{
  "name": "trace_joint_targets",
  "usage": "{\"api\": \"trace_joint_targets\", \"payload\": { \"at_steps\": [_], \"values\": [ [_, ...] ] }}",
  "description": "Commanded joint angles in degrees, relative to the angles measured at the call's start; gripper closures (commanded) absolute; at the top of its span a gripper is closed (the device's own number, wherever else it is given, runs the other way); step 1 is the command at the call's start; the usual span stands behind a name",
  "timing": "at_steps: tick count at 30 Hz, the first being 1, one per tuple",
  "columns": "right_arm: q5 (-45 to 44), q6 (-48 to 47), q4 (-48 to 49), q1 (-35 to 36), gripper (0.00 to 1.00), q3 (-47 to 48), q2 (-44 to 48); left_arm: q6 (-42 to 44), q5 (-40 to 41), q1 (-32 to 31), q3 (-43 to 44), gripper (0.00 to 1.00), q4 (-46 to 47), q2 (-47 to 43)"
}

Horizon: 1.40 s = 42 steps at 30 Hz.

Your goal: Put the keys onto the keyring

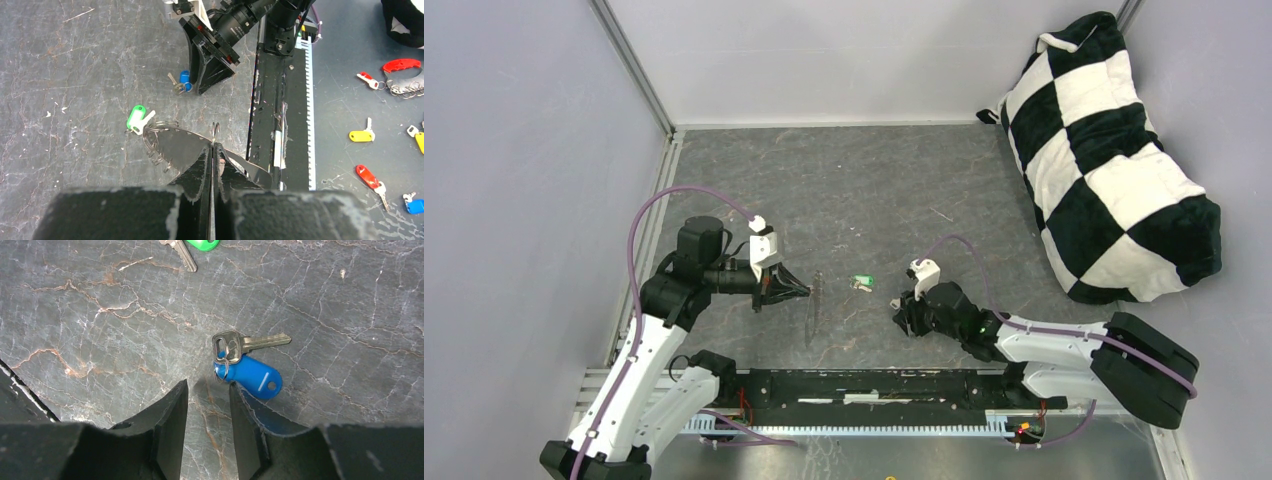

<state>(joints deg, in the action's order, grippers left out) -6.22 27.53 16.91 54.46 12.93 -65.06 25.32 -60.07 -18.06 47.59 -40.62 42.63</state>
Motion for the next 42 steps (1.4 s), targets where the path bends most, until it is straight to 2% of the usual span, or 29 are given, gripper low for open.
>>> {"api": "trace_joint_targets", "payload": {
  "at_steps": [1, 23, 33, 42],
  "values": [
    [0.2, 1.0, 0.1, -0.5, 0.58, 0.9, -1.2, 1.3, -1.8, 0.2, 1.0, 0.98, 1.5, -1.0],
    [-8.2, -0.2, 1.5, -0.7, 0.75, 4.2, -6.5, 3.0, -2.6, 0.2, -1.4, 0.98, 0.8, -1.9],
    [-10.8, -4.4, 4.1, -0.7, 0.99, 4.5, -4.7, 4.6, -3.6, 0.2, -2.6, 0.98, 0.8, -0.3],
    [-9.1, -8.4, 3.4, -1.0, 1.00, 4.0, -1.7, 5.7, -3.6, 0.2, -2.9, 0.98, 0.8, 0.3]
  ]
}}
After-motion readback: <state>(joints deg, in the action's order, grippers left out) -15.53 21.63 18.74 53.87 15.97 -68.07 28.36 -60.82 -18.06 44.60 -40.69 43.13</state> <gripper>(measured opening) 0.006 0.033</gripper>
